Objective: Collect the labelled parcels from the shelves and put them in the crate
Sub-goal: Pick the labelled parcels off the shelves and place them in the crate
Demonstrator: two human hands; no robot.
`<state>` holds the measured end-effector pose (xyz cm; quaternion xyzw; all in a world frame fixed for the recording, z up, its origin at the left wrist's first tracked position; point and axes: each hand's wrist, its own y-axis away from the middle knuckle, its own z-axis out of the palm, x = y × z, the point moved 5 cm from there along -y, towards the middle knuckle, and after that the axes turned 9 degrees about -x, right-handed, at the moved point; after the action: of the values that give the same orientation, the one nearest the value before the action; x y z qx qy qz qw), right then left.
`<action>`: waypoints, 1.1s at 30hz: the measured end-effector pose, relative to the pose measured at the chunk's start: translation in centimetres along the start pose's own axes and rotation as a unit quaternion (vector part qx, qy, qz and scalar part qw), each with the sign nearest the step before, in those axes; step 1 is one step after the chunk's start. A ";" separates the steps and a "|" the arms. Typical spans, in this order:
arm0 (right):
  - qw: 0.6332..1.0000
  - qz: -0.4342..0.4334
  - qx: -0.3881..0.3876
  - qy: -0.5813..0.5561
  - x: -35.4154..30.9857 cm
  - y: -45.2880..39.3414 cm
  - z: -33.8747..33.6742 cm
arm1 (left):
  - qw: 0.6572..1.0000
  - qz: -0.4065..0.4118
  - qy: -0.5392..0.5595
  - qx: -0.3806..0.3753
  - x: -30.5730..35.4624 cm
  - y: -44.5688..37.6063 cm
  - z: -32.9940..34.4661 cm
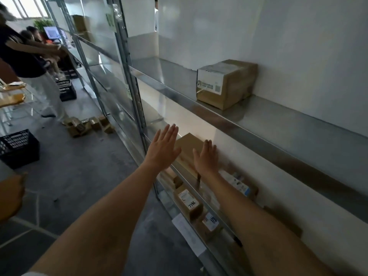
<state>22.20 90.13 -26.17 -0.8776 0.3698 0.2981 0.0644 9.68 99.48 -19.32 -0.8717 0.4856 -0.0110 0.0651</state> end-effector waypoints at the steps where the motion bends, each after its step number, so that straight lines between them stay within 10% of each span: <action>1: 1.000 0.012 0.002 0.002 0.0 -1.4 0.4 | 1.000 0.016 -0.008 -0.005 -0.3 -1.6 0.5; 19: 0.973 0.220 0.029 0.063 1.0 -11.3 6.5 | 0.951 0.188 0.032 -0.242 -3.9 -20.6 15.3; 33: 0.922 0.337 0.168 -0.086 1.2 -10.4 8.8 | 0.842 0.252 0.351 -0.324 -6.2 -21.6 18.6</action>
<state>25.82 99.84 -35.16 -0.6482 0.6815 0.3101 0.1385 26.19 117.92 -34.84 -0.6284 0.6551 -0.1413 -0.3950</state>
